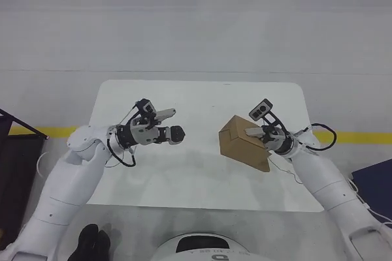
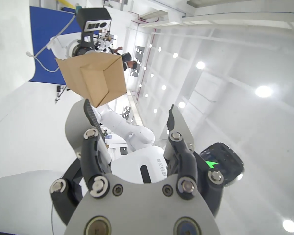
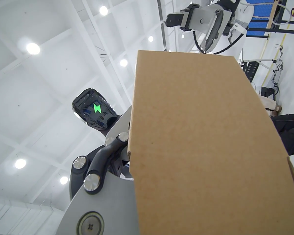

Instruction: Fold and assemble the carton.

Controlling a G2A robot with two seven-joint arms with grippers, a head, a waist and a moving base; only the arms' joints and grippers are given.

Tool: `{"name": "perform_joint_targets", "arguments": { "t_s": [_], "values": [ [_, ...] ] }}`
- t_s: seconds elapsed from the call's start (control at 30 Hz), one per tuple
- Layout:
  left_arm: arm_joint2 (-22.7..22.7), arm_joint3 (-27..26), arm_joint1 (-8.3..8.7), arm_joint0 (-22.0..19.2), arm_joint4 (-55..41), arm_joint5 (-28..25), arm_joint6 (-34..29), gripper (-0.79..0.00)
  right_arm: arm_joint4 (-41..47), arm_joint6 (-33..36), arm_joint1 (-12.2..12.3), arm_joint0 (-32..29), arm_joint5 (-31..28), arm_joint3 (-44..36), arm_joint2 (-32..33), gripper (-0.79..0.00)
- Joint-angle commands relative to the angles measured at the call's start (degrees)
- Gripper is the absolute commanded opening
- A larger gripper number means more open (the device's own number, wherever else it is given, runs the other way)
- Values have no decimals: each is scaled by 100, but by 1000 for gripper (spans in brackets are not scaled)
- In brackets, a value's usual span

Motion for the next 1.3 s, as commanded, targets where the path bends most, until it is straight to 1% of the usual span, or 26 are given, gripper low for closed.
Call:
{"name": "perform_joint_targets", "arguments": {
  "t_s": [0.0, 0.03, 0.1, 0.17, 0.2, 0.23, 0.33, 0.37, 0.63, 0.67, 0.7, 0.77, 0.83, 0.87, 0.97, 1.07, 1.17, 1.2, 1.27],
  "values": [
    [-16, 153, -34, 84, -408, -184, -35, -219, 0, 0, 0, 0, 0, 0, 0, -785],
    [-14, 240, -50, 112, -523, -271, -31, -219, -105, -145, 1, 1, 46, -12, -13, -785],
    [-2, 407, -79, 157, -733, -403, -66, -206, -862, -632, 30, 166, 494, -61, -115, -785],
    [-28, 571, -102, 186, -880, -542, -71, -99, -1573, -1269, 57, 396, 947, -43, -166, -785],
    [-50, 637, -110, 196, -930, -602, -79, -25, -1897, -1516, 65, 477, 1119, -82, -209, -785],
    [-80, 697, -117, 208, -980, -663, -82, 0, -2248, -1754, 77, 570, 1324, -109, -250, -785],
    [-137, 786, -129, 238, -1100, -741, -64, 0, -3059, -2324, 133, 736, 1765, -348, -239, -785],
    [-137, 786, -129, 238, -1100, -741, -64, 0, -3136, -2383, 144, 734, 1787, -392, -217, -785],
    [-137, 786, -129, 238, -1100, -741, -64, 0, -3136, -2383, 144, 734, 1787, -392, -217, -785],
    [-137, 786, -129, 238, -1100, -741, -64, 0, -3399, -2521, 140, 758, 1888, -482, -310, -785],
    [-137, 786, -129, 238, -1100, -741, -64, 0, -3688, -2575, 127, 850, 2147, -615, -452, -785],
    [-137, 786, -129, 238, -1100, -741, -64, 0, -4295, -2463, 100, 1193, 2729, -796, -745, -785],
    [-137, 786, -129, 238, -1100, -741, -64, 0, -5152, -2359, 81, 1578, 3197, -1002, -1081, -785],
    [-137, 786, -129, 238, -1100, -741, -64, 0, -5621, -2236, 72, 1771, 3453, -1152, -1290, -785],
    [-137, 786, -129, 238, -1100, -741, -64, 0, -6758, -1687, 38, 2250, 3847, -1503, -1881, -785],
    [-137, 786, -129, 238, -1100, -741, -64, 0, -7445, -1702, -15, 2548, 3885, -1569, -2438, -785],
    [-137, 786, -129, 238, -1100, -741, -64, 0, -8015, -1686, -109, 2926, 3870, -1450, -3193, -785],
    [-137, 786, -129, 238, -1100, -741, -64, 0, -8171, -1706, -155, 3067, 3891, -1369, -3451, -785],
    [-137, 786, -129, 238, -1100, -741, -64, 0, -8177, -1577, -274, 3350, 3762, -1133, -3885, -785]
  ]
}}
